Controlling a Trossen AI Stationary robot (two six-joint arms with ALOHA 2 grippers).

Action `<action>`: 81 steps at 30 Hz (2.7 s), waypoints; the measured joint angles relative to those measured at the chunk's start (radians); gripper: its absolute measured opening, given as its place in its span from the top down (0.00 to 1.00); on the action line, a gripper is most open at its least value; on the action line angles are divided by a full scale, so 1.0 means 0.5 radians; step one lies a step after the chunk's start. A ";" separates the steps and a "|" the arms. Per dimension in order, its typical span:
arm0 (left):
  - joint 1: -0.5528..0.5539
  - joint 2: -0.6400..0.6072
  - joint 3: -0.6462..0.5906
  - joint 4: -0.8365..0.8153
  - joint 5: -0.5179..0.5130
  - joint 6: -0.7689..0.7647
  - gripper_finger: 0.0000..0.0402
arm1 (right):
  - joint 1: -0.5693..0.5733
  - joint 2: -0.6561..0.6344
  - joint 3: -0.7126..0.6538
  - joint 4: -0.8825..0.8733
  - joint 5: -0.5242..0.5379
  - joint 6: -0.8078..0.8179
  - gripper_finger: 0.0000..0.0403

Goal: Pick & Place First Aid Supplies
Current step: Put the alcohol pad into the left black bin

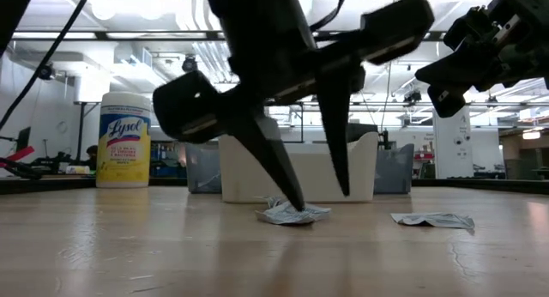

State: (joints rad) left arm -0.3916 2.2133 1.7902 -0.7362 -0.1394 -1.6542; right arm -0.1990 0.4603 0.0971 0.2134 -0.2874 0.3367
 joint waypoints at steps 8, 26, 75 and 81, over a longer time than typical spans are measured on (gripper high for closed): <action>0.002 0.015 -0.094 0.049 0.027 -0.014 0.65 | 0.000 0.001 0.000 0.000 0.001 0.000 0.98; 0.006 0.083 -0.089 0.045 0.067 -0.076 0.98 | 0.000 0.002 0.000 0.000 0.000 0.000 0.98; 0.276 -0.086 1.118 -1.261 -1.590 1.785 1.00 | 0.000 0.001 0.000 0.000 0.000 0.007 0.98; 0.456 -0.086 1.123 -1.679 -1.532 1.655 1.00 | 0.000 0.001 0.000 0.000 0.000 0.006 0.98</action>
State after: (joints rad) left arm -0.1637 2.1702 2.3518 -1.5757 -0.9054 -0.8268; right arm -0.1990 0.4606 0.0971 0.2134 -0.2874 0.3397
